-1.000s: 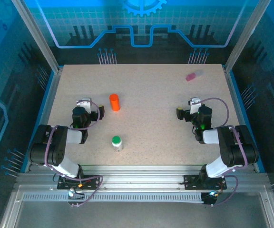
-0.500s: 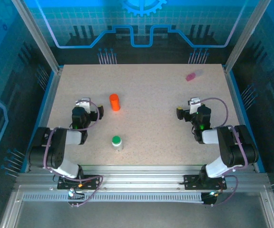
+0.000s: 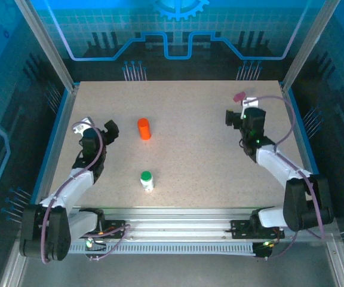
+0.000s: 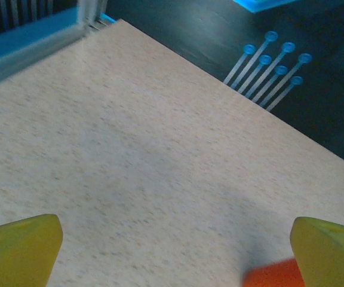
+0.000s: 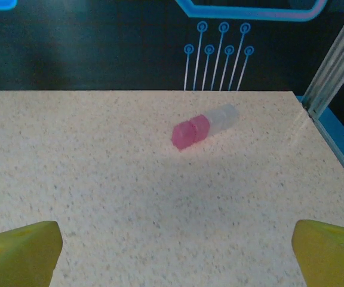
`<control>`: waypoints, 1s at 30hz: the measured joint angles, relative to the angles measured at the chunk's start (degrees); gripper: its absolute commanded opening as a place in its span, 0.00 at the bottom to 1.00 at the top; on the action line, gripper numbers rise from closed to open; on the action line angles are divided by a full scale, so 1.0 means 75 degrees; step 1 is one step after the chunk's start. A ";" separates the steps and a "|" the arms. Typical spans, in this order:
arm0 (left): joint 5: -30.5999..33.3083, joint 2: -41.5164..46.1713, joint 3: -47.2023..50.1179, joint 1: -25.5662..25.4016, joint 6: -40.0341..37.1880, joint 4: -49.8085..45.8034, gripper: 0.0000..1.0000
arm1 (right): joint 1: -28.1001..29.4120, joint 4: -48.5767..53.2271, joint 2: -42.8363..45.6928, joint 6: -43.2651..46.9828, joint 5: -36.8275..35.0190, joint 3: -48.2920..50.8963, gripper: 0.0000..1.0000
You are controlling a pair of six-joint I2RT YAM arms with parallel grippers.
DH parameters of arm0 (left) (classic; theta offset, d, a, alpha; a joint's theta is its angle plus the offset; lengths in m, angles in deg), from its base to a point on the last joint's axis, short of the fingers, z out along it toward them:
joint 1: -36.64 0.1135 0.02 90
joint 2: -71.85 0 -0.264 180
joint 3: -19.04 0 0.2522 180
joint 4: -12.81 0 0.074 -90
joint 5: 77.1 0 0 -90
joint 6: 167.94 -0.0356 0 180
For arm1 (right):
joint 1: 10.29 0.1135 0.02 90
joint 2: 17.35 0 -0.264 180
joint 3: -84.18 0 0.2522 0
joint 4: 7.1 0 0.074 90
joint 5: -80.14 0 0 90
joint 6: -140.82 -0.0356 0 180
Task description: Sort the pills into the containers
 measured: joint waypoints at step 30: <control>-0.2005 0.1644 -0.3293 -0.1469 0.0565 -0.6114 0.99 | -0.1801 0.6056 -0.9238 -0.3025 0.1017 -1.1844 0.90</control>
